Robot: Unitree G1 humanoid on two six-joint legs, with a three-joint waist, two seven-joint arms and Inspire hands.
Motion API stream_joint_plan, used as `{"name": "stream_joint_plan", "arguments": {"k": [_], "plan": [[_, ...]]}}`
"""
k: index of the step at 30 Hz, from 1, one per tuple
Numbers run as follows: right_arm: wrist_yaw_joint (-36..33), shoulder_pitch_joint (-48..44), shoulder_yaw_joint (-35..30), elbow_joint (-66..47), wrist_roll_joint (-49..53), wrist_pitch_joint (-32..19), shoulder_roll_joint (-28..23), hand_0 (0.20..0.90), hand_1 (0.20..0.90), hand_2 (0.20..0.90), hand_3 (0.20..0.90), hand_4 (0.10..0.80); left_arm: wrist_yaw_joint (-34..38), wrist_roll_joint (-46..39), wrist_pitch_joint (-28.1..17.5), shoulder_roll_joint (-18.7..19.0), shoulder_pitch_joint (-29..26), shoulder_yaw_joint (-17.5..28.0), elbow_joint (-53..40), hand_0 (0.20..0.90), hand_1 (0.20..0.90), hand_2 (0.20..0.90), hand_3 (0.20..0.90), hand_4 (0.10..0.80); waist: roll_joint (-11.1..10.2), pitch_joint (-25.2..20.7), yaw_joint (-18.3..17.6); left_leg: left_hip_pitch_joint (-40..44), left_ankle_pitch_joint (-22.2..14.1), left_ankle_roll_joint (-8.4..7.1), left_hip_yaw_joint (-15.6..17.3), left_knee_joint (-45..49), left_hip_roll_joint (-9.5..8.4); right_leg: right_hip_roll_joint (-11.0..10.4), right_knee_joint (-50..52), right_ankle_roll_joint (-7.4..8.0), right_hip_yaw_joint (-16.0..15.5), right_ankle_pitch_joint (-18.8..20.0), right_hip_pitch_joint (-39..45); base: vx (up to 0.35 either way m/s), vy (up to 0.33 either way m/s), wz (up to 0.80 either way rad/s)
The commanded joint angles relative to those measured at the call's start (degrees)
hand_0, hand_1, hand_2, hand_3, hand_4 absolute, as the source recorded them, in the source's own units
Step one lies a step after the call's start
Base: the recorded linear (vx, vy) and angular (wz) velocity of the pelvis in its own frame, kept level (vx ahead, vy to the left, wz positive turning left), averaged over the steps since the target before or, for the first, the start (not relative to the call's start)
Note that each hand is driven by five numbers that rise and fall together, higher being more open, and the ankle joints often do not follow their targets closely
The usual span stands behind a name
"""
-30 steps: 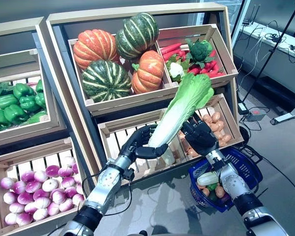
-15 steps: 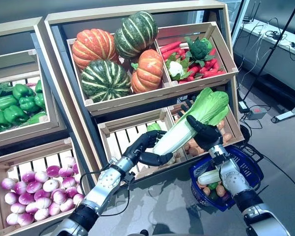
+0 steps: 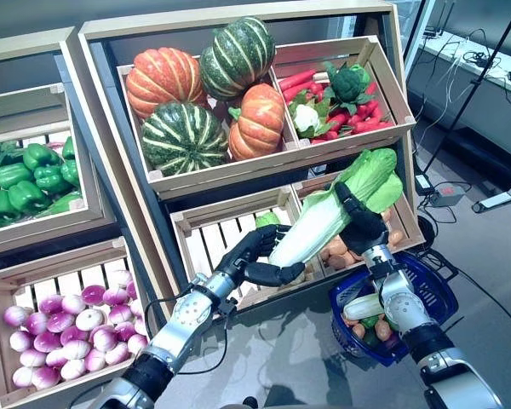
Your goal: Put vegetables into the basket
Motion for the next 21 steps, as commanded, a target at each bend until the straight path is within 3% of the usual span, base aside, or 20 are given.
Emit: {"name": "stream_joint_plan", "arguments": {"k": [1,10,11,12,18,21], "plan": [[0.0,-13.5,-7.6,-3.2,6.6,-7.6,-0.2,0.3,0.3,0.3,0.3,0.4,-7.0,3.5,-8.8,1.2,-4.1,-7.1,-5.1,0.3,0.3,0.3,0.3,0.4,-1.8,-2.7,0.3,0.4,-3.0,-0.66,-0.1,0.1,-1.43,-1.8,0.1,-0.04,1.7,3.3,-0.3,0.0,0.0,0.0],[-1.0,-10.8,-8.2,-2.9,5.4,-6.5,-0.4,0.3,0.3,0.3,0.3,0.4,-4.1,2.1,-6.5,0.7,-2.9,-5.5,-3.5,0.3,0.3,0.3,0.3,0.4,-1.9,-2.9,-0.1,0.4,-2.9,-0.78,0.4,0.1,-1.2,-1.7,0.1,0.04,1.7,3.5,-0.5,0.0,0.0,0.0],[-1.0,-10.7,-8.2,-2.8,5.3,-6.5,-0.4,0.3,0.3,0.3,0.3,0.4,-4.0,2.0,-6.5,0.7,-2.8,-5.4,-3.5,0.401,0.401,0.401,0.401,0.467,-1.9,-2.9,-0.1,0.4,-2.9,-0.78,0.4,0.1,-1.19,-1.7,0.1,0.04,1.7,3.5,-0.5,0.0,0.0,0.0],[-1.3,-10.2,-8.4,-2.7,4.9,-6.4,-0.5,0.3,0.3,0.3,0.3,0.4,-4.0,0.4,-5.4,0.4,-2.4,-4.8,-2.8,0.9,0.9,0.9,0.9,0.8,-2.0,-2.8,-0.1,0.4,-2.8,-0.83,0.5,0.1,-1.14,-1.7,0.1,0.06,1.7,3.6,-0.5,0.0,0.0,0.0],[-3.1,-7.4,-10.1,-0.6,1.5,-5.8,-1.6,0.3,0.3,0.3,0.3,0.4,-0.8,-3.2,-2.7,-1.4,-0.4,-1.2,0.8,0.9,0.9,0.9,0.9,0.8,-2.1,-2.6,-0.3,0.3,-2.6,-0.9,0.9,0.1,-1.01,-1.7,0.1,0.08,1.7,3.8,-0.7,0.0,0.0,0.0],[-4.1,-4.8,-11.9,1.0,-0.5,-5.0,-3.0,0.3,0.3,0.3,0.3,0.4,2.2,-3.8,-2.1,-2.0,1.1,2.7,3.4,0.9,0.9,0.9,0.9,0.8,-2.2,-2.4,-0.5,0.3,-2.6,-0.95,1.2,0.1,-0.91,-1.7,0.1,0.06,1.7,3.9,-0.8,0.0,0.0,0.0]]}}
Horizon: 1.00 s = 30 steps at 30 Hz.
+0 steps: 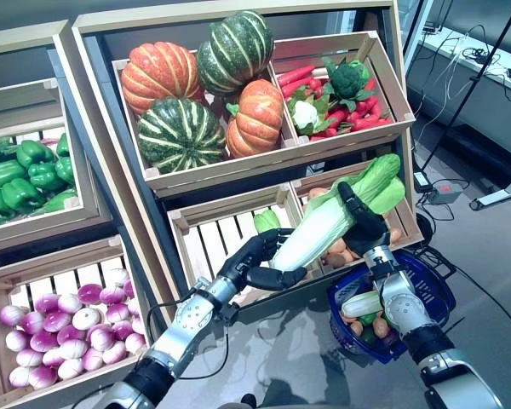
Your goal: Put vegetables into the basket
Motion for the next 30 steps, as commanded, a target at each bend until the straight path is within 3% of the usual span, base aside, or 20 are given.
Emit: {"name": "stream_joint_plan", "arguments": {"k": [1,9,19,23,27,30], "plan": [[-0.6,-4.4,-9.9,-0.8,-1.0,-4.6,-3.8,0.3,0.3,0.3,0.3,0.4,3.9,-1.5,-3.0,-0.1,-1.2,4.1,2.3,0.9,0.9,0.9,0.9,0.8,-1.5,-2.9,-0.5,0.5,-2.6,-0.97,1.0,0.1,-0.87,-1.7,0.1,0.07,1.5,4.0,-0.4,0.0,0.0,0.0],[-4.2,1.6,-16.1,4.2,-4.9,-5.4,-9.0,0.3,0.3,0.3,0.3,0.4,11.2,6.4,-1.8,2.2,-0.9,12.1,7.9,0.9,0.9,0.9,0.9,0.8,-1.5,-2.3,-1.5,0.6,-2.4,-1.15,1.9,0.1,-0.6,-1.6,0.1,0.21,2.0,4.3,-0.6,0.003,-0.005,-0.03],[-18.4,6.3,-25.0,6.9,-10.0,-16.6,-11.6,0.3,0.3,0.3,0.3,0.4,15.4,6.2,0.8,4.3,-0.7,17.4,11.2,0.9,0.9,0.9,0.9,0.8,-0.7,-1.6,-3.6,1.0,-2.6,-1.41,3.0,0.1,-0.25,-1.3,0.1,0.36,3.9,4.3,-0.9,0.016,0.003,-0.09],[-22.6,7.5,-26.5,8.8,-13.3,-17.7,-11.5,0.3,0.3,0.3,0.3,0.4,15.2,3.7,1.7,3.1,-0.6,17.7,11.1,0.9,0.9,0.9,0.9,0.8,-0.6,-1.1,-3.9,1.1,-2.6,-1.39,3.2,0.1,-0.13,-1.1,0.1,0.27,4.0,4.3,-0.9,0.015,-0.037,-0.08],[-23.6,7.7,-25.8,10.6,-16.0,-16.1,-10.0,0.3,0.3,0.3,0.3,0.4,15.7,-6.0,3.5,-1.4,-0.5,18.0,12.6,0.9,0.9,0.9,0.9,0.8,-0.9,-0.4,-3.8,1.5,-2.4,-1.18,2.9,0.3,-0.12,-0.6,0.3,-0.32,4.2,4.0,-0.7,0.029,-0.106,-0.07],[-23.3,10.0,-23.4,6.7,-17.0,-15.8,-5.9,0.3,0.3,0.3,0.3,0.4,16.4,-8.9,0.3,-4.9,4.6,21.6,12.6,0.9,0.9,0.9,0.9,0.8,-2.9,1.7,-3.9,-2.3,-5.5,-1.92,5.0,15.9,1.22,-1.1,3.6,-2.78,4.1,3.0,-1.9,0.032,-0.164,-0.21]]}}
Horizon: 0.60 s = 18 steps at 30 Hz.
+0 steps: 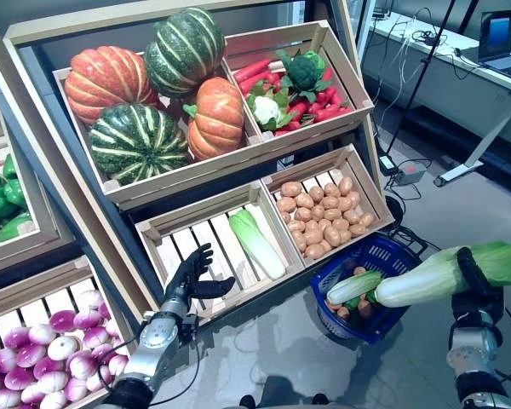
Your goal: Put vegetables into the basket
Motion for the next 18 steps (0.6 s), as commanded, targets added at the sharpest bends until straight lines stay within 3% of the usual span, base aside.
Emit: {"name": "stream_joint_plan", "arguments": {"k": [1,3,4,5,10,11,12,15,18], "plan": [[1.4,-3.3,0.3,-7.1,-3.4,-5.0,-2.0,0.3,0.3,0.3,0.3,0.4,0.9,-1.9,-6.9,1.2,-1.3,3.2,-1.1,0.9,0.9,0.9,0.9,0.8,-3.7,0.9,1.3,-5.2,-4.0,-2.22,0.2,19.2,1.21,-1.9,3.9,-3.39,-1.0,2.4,-0.8,0.01,-0.134,-0.17],[0.6,-1.7,1.5,-8.6,-2.7,-6.0,0.0,0.3,0.3,0.3,0.3,0.4,-0.4,-0.9,-8.4,0.1,1.4,4.6,-2.4,0.9,0.9,0.9,0.9,0.8,-4.2,3.4,2.0,-13.1,2.2,-4.16,-0.8,33.0,3.24,-1.4,4.6,-5.26,-1.0,3.1,-0.4,0.039,-0.096,-0.2],[1.2,-1.5,1.6,-8.0,-2.1,-6.5,0.3,0.3,0.3,0.3,0.3,0.4,-0.7,-0.5,-9.0,-0.3,2.1,5.0,-2.7,0.9,0.9,0.9,0.9,0.8,-4.2,4.1,2.3,-15.3,2.9,-4.33,-1.5,34.5,3.51,-1.2,4.5,-5.4,-0.5,3.3,0.1,0.105,0.008,-0.41],[2.1,-1.4,1.5,-7.3,-1.5,-6.9,0.4,0.3,0.3,0.3,0.3,0.4,-0.8,-0.7,-9.4,-0.2,2.5,5.0,-3.0,0.9,0.9,0.9,0.9,0.8,-4.0,4.6,2.6,-16.2,3.3,-4.48,-1.9,33.3,3.57,-1.1,4.2,-5.13,0.3,3.3,0.8,0.2,0.116,-0.46],[1.2,-3.0,1.8,-7.9,0.0,-8.1,-1.3,0.3,0.3,0.3,0.3,0.4,1.5,-3.1,-10.9,1.2,0.4,3.9,-7.8,0.9,0.9,0.9,0.9,0.8,-2.5,5.0,4.6,-15.1,6.3,-5.23,-4.1,9.0,3.66,-1.9,0.4,-1.88,2.2,2.4,5.4,0.185,0.187,-0.18],[1.3,-3.5,1.6,-7.6,0.1,-8.9,-1.5,0.3,0.3,0.3,0.3,0.4,2.5,-3.7,-11.8,1.4,-0.7,3.5,-8.5,0.9,0.9,0.9,0.9,0.8,-2.5,4.8,4.9,-14.3,7.1,-4.95,-4.5,4.8,3.15,-2.4,0.1,-1.43,2.1,2.1,5.5,0.142,0.2,0.0],[0.7,-3.3,0.9,-7.1,1.9,-9.5,-1.1,0.3,0.3,0.3,0.3,0.4,3.6,-3.8,-12.1,0.9,-2.4,2.9,-8.1,0.9,0.9,0.9,0.9,0.8,-2.6,3.8,5.2,-12.4,6.6,-4.1,-6.0,1.9,1.52,-3.4,0.1,-0.44,1.3,2.4,5.2,0.208,0.224,-0.09],[-0.2,-1.4,0.4,-8.0,0.4,-10.5,0.2,0.3,0.3,0.3,0.3,0.4,3.0,-1.2,-11.9,1.1,-4.2,1.1,-9.1,0.9,0.9,0.9,0.9,0.8,-2.5,2.1,4.3,-9.4,5.2,-2.96,-6.7,0.2,0.31,-4.6,1.5,0.56,0.2,2.0,4.9,0.212,0.148,-0.32],[-4.7,0.8,0.3,-10.5,-4.7,-12.6,0.9,0.3,0.3,0.3,0.3,0.4,2.2,2.4,-11.4,3.3,-3.1,-1.4,-11.0,0.9,0.9,0.9,0.9,0.8,-2.1,1.9,3.3,-7.4,4.4,-1.4,-5.7,1.6,-0.68,-6.3,13.1,2.36,-0.9,3.8,-0.4,0.159,0.096,-0.36]]}}
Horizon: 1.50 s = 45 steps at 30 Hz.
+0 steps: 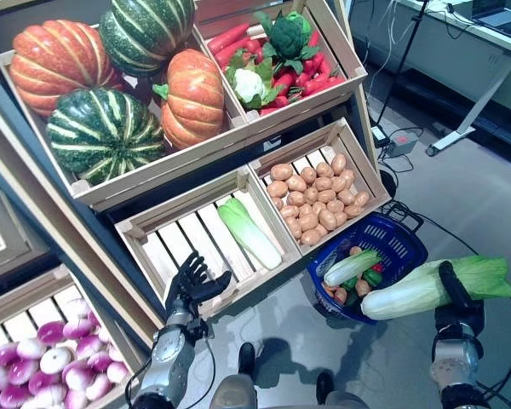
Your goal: Put vegetables into the basket
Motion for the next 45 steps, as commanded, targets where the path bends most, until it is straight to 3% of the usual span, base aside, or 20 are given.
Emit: {"name": "stream_joint_plan", "arguments": {"k": [1,2,4,6,7,9,15,20,24,28,33,40,45], "plan": [[-4.1,-2.9,-1.3,-7.0,-6.0,-9.8,-3.0,0.3,0.3,0.3,0.3,0.4,-0.7,5.2,-7.0,5.8,-3.5,-2.2,-7.5,0.9,0.9,0.9,0.9,0.8,-2.5,-4.8,-0.1,0.7,-2.8,-0.56,-0.4,2.3,-1.61,-3.5,15.4,0.86,-5.8,5.8,-4.5,0.079,0.017,-0.13],[-4.5,-3.7,-1.5,-6.6,-6.9,-9.8,-3.6,0.3,0.3,0.3,0.3,0.4,-0.5,5.5,-6.9,6.5,-3.2,-2.1,-7.7,0.9,0.9,0.9,0.9,0.8,-2.1,-4.5,0.1,1.8,-3.2,-0.54,0.4,1.8,-1.44,-4.6,17.1,1.12,-7.1,7.0,-6.6,0.064,-0.022,-0.26],[-5.4,-6.0,-1.3,-6.0,-8.0,-9.5,-4.7,0.3,0.3,0.3,0.3,0.4,-0.1,5.2,-6.2,7.6,-3.3,-2.1,-8.0,0.9,0.9,0.9,0.9,0.8,-1.7,-4.4,0.9,2.5,-3.5,-1.08,1.0,1.2,-0.42,-5.3,13.9,0.98,-8.8,5.8,-7.0,0.033,-0.109,-0.38],[-9.9,-13.9,1.5,-4.7,-13.1,-8.4,-7.2,0.3,0.3,0.3,0.3,0.4,2.0,3.9,-6.0,8.6,-5.9,-2.7,-8.3,0.9,0.9,0.9,0.9,0.8,-1.3,-3.8,2.3,2.3,-4.5,-1.99,1.6,0.5,0.86,-6.8,5.8,1.7,-10.5,9.2,-7.7,-0.08,-0.231,-0.52],[-12.6,-16.8,2.7,-3.7,-15.9,-8.5,-8.2,0.3,0.3,0.3,0.3,0.4,2.5,3.6,-6.0,9.0,-7.4,-3.5,-8.2,0.9,0.9,0.9,0.9,0.8,-1.1,-3.5,2.3,1.6,-4.5,-1.72,1.0,0.5,1.18,-5.7,5.2,1.64,-8.8,8.2,-8.0,-0.072,-0.225,-0.46],[-15.8,-19.9,4.2,-2.7,-18.7,-8.4,-9.5,0.3,0.3,0.3,0.3,0.4,3.0,2.4,-4.5,8.8,-8.6,-3.9,-8.2,0.9,0.9,0.9,0.9,0.8,-1.2,-3.4,2.5,1.0,-4.2,-1.71,1.0,0.7,1.72,-5.3,4.5,1.51,-8.4,8.4,-8.0,0.007,-0.174,-0.18],[-20.5,-23.3,5.3,0.6,-26.4,-3.8,-15.9,0.3,0.3,0.3,0.3,0.4,0.9,4.7,-4.3,9.5,-6.8,-5.8,-11.6,0.9,0.9,0.9,0.9,0.8,-2.6,-4.7,4.8,0.9,-3.8,-3.23,1.2,0.7,3.65,-4.3,-0.2,1.16,-12.1,7.9,-3.8,0.103,-0.148,0.19],[-19.8,-26.1,6.0,4.4,-30.8,-0.9,-20.6,0.3,0.3,0.3,0.3,0.4,-1.5,4.4,-5.4,11.8,-6.1,-5.9,-14.2,0.9,0.9,0.9,0.9,0.8,-2.1,-3.5,6.4,-1.1,-4.0,-4.69,0.4,5.2,4.13,-4.8,2.1,0.34,-14.2,6.4,-3.7,0.017,-0.066,0.12],[-17.7,-31.5,8.9,7.5,-31.8,-0.7,-23.4,0.3,0.3,0.3,0.3,0.4,-1.9,1.7,-8.5,12.9,-10.1,-6.7,-15.1,0.9,0.9,0.9,0.9,0.8,-0.4,1.6,6.6,-8.5,-5.7,-5.67,-2.5,14.8,3.61,-6.2,11.2,-0.78,-14.6,2.6,-8.9,-0.216,-0.026,0.16],[-18.6,-37.5,12.4,10.4,-30.7,-1.5,-24.6,0.3,0.3,0.3,0.3,0.4,0.6,1.2,-14.1,12.7,-15.2,-8.3,-16.4,0.9,0.9,0.9,0.9,0.8,0.9,8.1,5.6,-18.6,-11.1,-4.53,-3.1,29.0,2.84,-8.7,26.3,-2.73,-13.5,-2.4,-19.6,-0.299,-0.002,0.11],[-18.2,-41.8,13.4,12.8,-28.0,-1.9,-23.1,0.3,0.3,0.3,0.3,0.4,4.3,4.1,-15.9,12.0,-19.0,-8.9,-18.3,0.9,0.9,0.9,0.9,0.8,2.1,12.0,4.6,-29.2,-18.4,-2.14,-3.7,44.1,1.5,-11.6,43.7,-4.43,-10.3,-8.3,-32.1,-0.167,0.035,0.25],[-15.4,-44.2,11.7,13.6,-22.1,-1.9,-20.4,0.3,0.3,0.3,0.3,0.4,5.0,5.5,-14.9,11.8,-22.5,-9.9,-19.8,0.9,0.9,0.9,0.9,0.8,3.4,14.8,3.5,-38.3,-24.5,-0.58,-4.4,57.2,-0.06,-14.3,56.2,-4.55,-6.4,-12.1,-43.2,-0.053,0.017,0.05],[-17.3,-46.5,12.3,12.9,-23.5,-1.3,-21.1,0.3,0.3,0.3,0.3,0.4,6.5,5.3,-15.3,12.6,-21.9,-10.8,-20.4,0.9,0.9,0.9,0.9,0.8,4.5,14.8,3.3,-42.5,-25.4,-0.23,-4.2,60.5,-0.18,-14.7,59.5,-4.59,-5.3,-12.5,-48.5,-0.018,0.022,0.0]]}}
